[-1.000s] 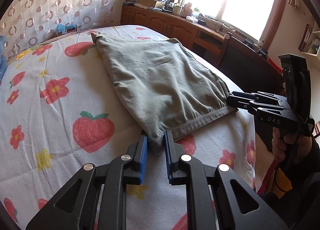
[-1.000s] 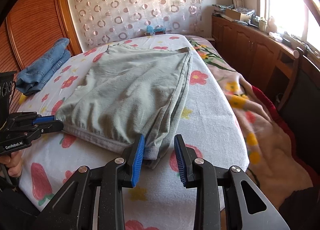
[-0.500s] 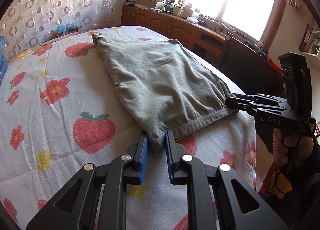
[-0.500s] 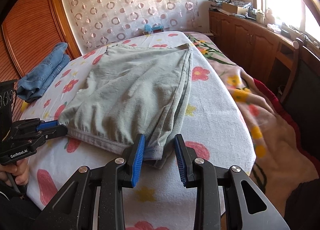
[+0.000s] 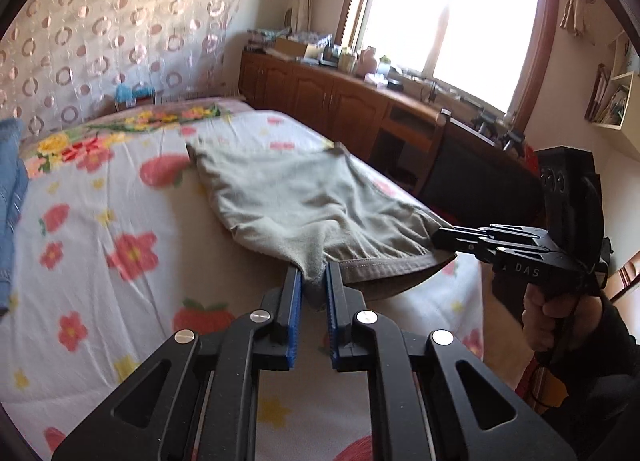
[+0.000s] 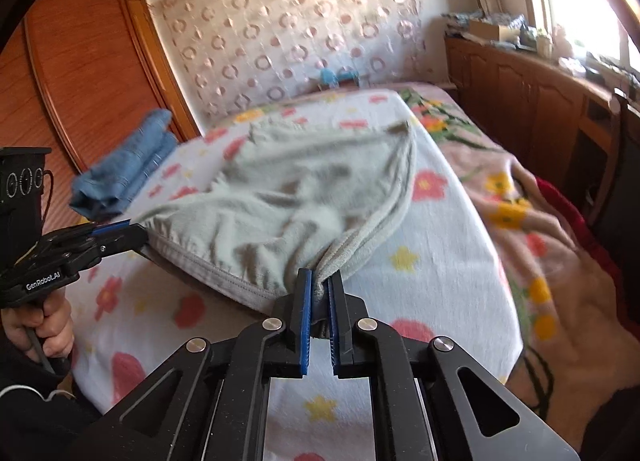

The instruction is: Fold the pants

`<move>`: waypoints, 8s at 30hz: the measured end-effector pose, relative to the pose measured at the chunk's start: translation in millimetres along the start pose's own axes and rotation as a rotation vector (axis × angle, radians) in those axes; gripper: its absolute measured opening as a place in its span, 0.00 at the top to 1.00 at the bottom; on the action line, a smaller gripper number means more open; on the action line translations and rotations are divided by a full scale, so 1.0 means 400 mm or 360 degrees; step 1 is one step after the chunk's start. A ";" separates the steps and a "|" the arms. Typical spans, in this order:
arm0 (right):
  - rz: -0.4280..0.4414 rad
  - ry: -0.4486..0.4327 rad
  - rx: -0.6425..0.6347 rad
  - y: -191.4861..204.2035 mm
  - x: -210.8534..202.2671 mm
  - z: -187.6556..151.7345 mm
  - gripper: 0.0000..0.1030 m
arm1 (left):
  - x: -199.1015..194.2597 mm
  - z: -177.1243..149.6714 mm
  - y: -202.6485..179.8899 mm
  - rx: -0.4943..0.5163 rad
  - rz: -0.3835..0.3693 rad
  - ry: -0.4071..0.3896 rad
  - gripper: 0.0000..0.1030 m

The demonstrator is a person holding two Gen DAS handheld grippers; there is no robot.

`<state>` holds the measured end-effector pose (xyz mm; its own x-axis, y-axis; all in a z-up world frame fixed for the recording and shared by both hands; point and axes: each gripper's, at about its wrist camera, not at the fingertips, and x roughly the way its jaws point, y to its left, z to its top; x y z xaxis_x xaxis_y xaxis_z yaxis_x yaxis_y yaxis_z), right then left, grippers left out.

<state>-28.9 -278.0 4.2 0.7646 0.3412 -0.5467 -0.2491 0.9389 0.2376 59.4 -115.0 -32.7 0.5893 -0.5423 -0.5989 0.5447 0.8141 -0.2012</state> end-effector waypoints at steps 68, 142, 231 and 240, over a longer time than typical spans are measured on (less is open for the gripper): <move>0.0174 0.0001 -0.0292 0.178 0.080 -0.001 0.94 | -0.157 0.061 0.151 -0.0087 0.0118 -0.0170 0.90; 0.0167 0.0175 -0.0459 0.182 0.522 0.463 0.61 | 0.080 0.237 0.467 -0.0185 0.0481 0.0063 0.90; 0.0336 -0.0433 -0.0345 0.094 0.370 0.816 0.89 | -0.169 0.569 0.425 -0.0065 0.0417 -0.0544 0.91; 0.0398 -0.0362 -0.0420 0.068 0.318 0.672 0.89 | -0.141 0.326 0.355 0.0087 0.0482 -0.0286 0.91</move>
<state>221.4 -221.4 156.9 0.7655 0.5691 -0.3002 -0.5647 0.8179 0.1106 181.5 4.2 73.7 0.8217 -0.3099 -0.4782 0.3575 0.9339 0.0091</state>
